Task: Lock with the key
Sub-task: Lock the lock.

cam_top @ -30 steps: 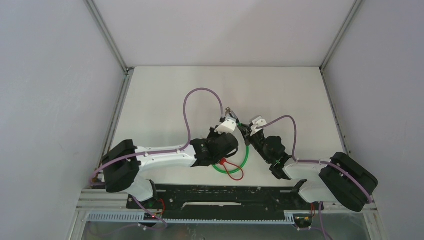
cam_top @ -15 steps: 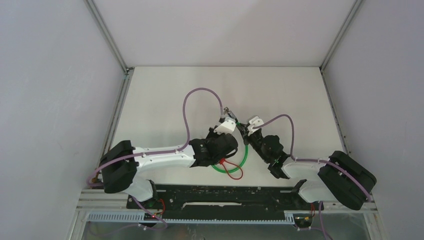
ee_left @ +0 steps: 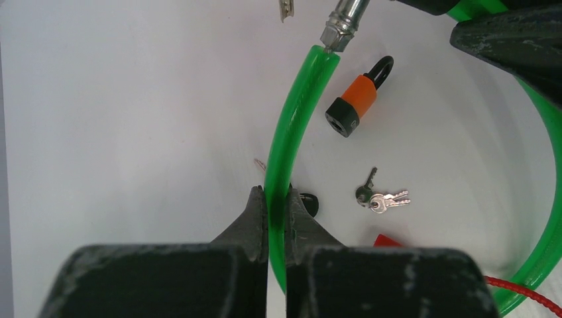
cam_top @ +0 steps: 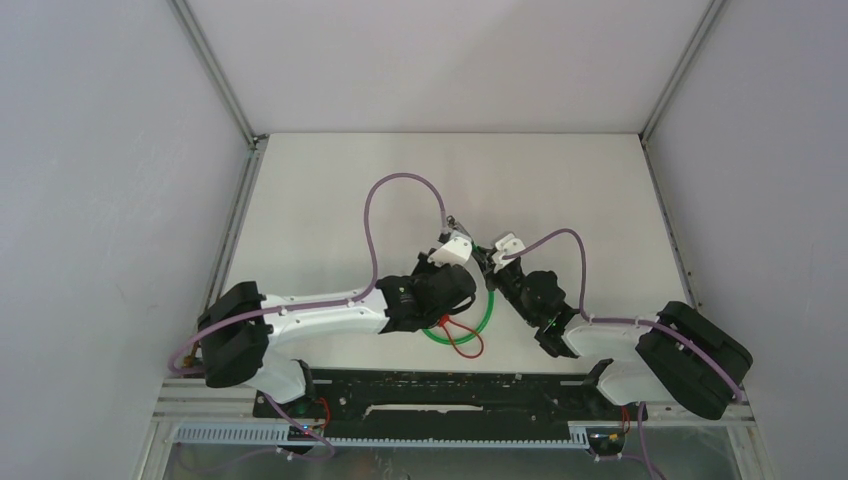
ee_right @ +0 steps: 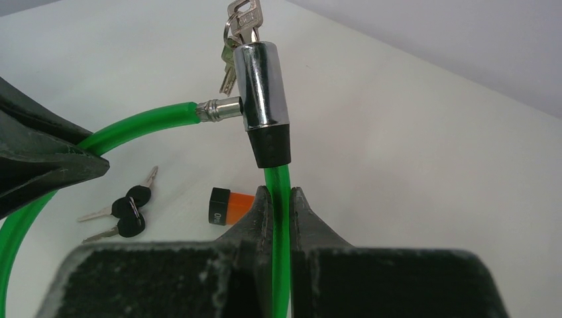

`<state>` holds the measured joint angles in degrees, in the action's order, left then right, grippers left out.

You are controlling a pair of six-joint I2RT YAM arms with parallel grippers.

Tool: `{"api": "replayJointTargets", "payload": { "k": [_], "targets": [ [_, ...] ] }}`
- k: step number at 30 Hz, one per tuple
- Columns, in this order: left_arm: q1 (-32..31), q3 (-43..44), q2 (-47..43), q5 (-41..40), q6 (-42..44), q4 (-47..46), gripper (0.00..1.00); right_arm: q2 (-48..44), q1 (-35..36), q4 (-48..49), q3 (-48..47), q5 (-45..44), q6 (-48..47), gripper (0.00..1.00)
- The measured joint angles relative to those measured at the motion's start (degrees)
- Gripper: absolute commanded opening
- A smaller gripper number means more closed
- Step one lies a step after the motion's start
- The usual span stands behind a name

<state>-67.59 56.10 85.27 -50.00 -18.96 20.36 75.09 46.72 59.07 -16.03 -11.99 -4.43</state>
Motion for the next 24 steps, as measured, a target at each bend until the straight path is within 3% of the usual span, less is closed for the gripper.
{"api": "replayJointTargets", "payload": {
  "k": [24],
  "targets": [
    [1.6, 0.9, 0.2, -0.3, 1.6, 1.1, 0.00, 2.9, 4.8, 2.6, -1.2, -5.4, -9.8, 0.00]
  ]
}}
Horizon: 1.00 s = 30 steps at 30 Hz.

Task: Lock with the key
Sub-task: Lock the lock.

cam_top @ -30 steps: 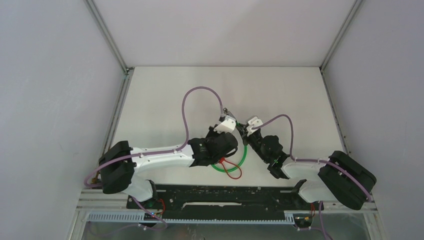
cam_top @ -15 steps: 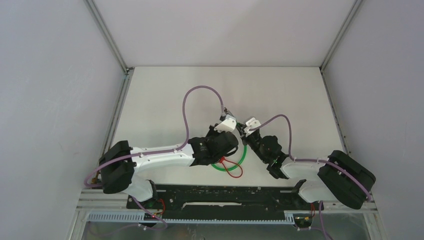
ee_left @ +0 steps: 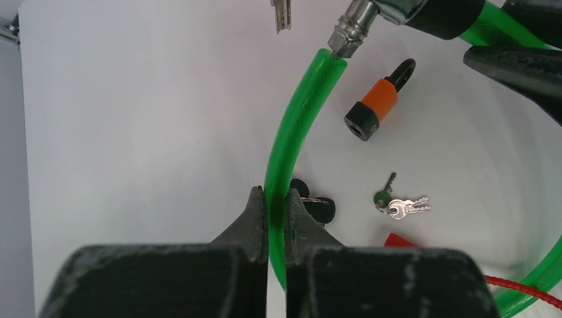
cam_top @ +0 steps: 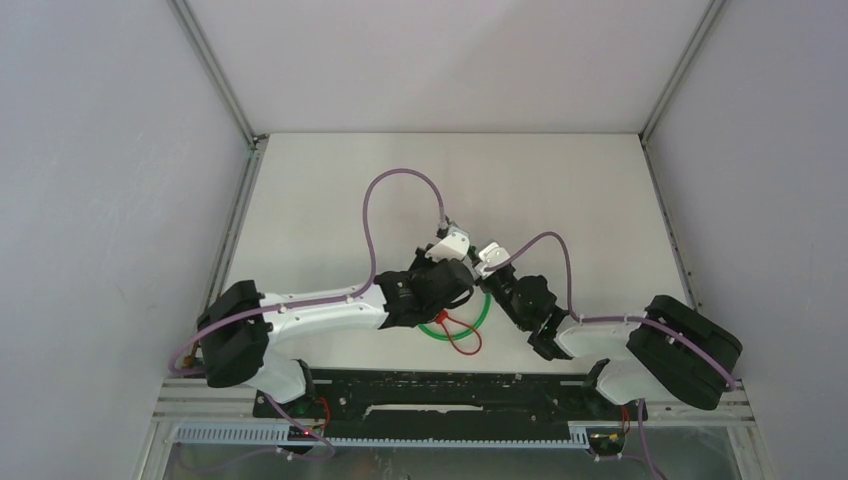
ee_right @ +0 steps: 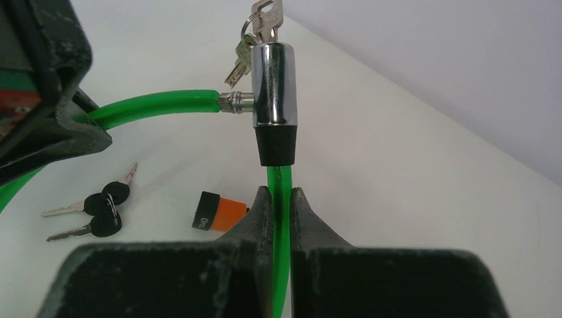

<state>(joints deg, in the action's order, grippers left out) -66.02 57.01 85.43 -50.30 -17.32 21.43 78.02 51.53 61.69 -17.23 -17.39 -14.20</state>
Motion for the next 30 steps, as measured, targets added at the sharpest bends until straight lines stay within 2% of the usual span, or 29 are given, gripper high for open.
{"api": "replayJointTargets", "payload": {
  "k": [17, 30],
  "targets": [
    [2.8, -0.9, -6.4, 4.7, 2.9, -1.4, 0.00, 1.5, 1.1, 4.2, -1.2, -0.9, -3.3, 0.00],
    [3.9, -1.1, -7.1, 7.7, 4.9, -2.4, 0.00, 2.7, 1.5, 4.8, -1.6, -1.6, -5.8, 0.00]
  ]
}}
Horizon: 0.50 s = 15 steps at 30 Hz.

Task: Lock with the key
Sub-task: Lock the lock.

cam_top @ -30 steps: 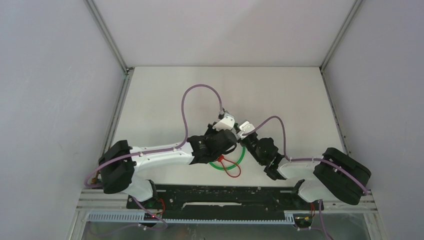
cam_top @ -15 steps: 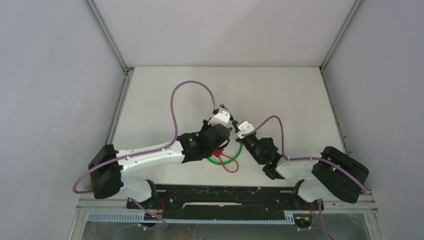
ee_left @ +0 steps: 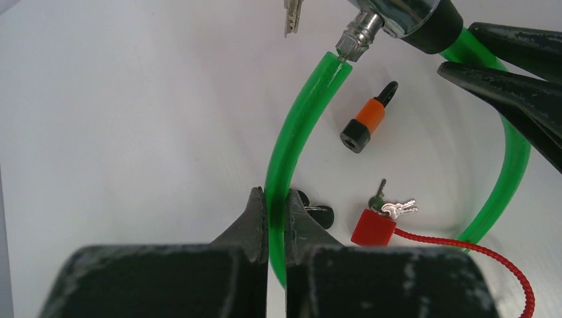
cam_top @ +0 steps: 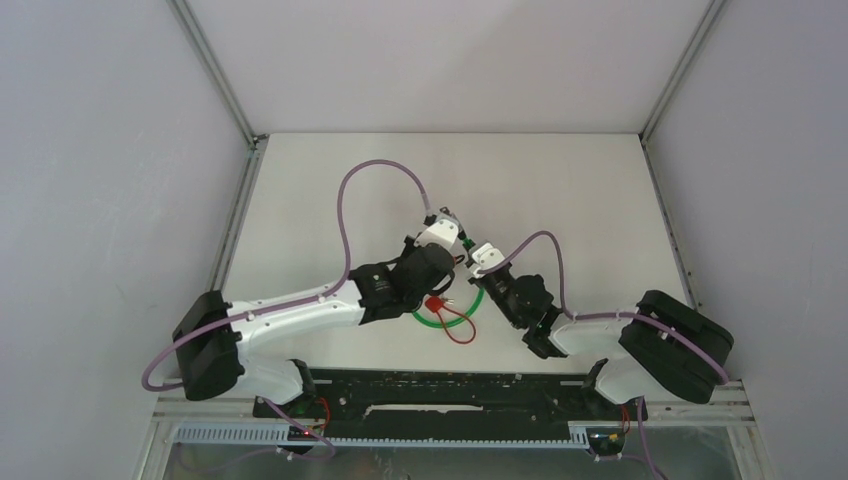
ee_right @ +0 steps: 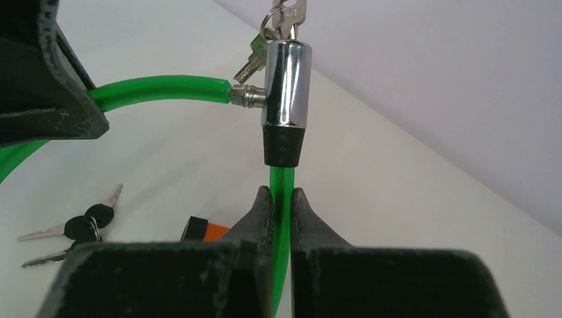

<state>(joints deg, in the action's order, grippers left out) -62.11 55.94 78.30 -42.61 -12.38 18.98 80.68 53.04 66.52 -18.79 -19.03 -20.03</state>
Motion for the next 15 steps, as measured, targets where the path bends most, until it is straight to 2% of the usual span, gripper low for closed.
{"api": "replayJointTargets", "payload": {
  "k": [15],
  "targets": [
    [1.5, -0.2, -2.1, 2.4, 1.1, -0.9, 0.00, 0.3, 0.0, -0.4, -1.4, 0.5, -0.2, 0.00]
  ]
}}
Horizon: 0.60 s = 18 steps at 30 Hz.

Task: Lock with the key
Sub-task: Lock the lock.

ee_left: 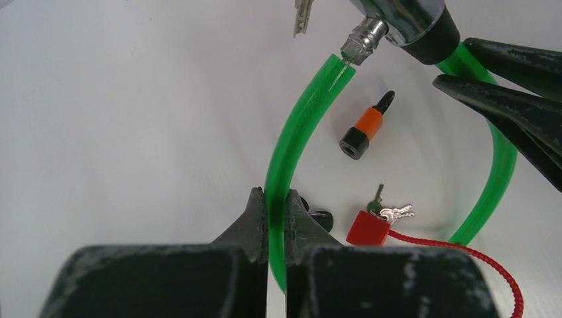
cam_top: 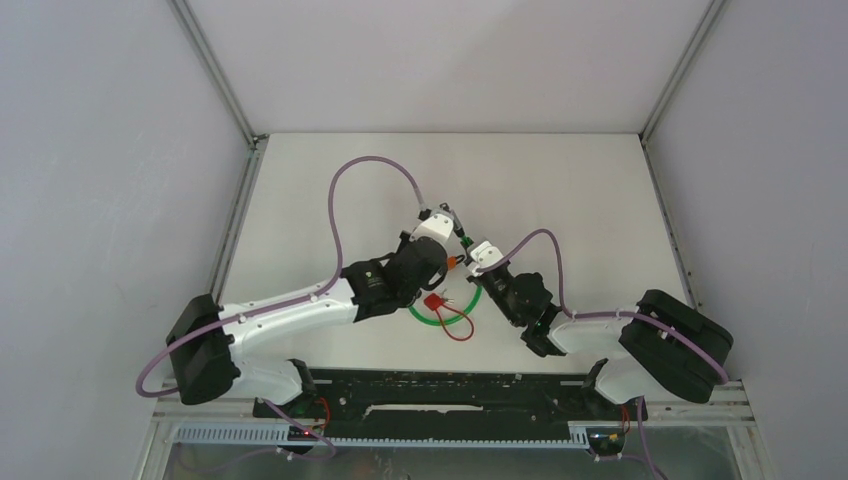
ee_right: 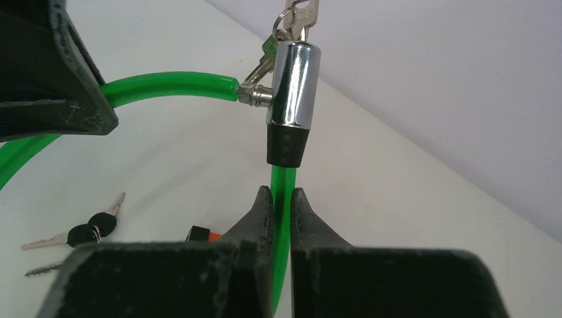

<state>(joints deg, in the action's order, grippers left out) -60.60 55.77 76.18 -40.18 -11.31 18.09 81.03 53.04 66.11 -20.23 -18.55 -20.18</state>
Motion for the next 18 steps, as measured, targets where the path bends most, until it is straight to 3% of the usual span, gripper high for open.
{"api": "replayJointTargets", "payload": {
  "k": [18],
  "targets": [
    [3.7, 0.0, 2.7, 4.1, 2.4, -1.7, 0.00, 0.0, 0.0, -1.0, 0.0, 2.0, -0.8, 0.00]
  ]
}}
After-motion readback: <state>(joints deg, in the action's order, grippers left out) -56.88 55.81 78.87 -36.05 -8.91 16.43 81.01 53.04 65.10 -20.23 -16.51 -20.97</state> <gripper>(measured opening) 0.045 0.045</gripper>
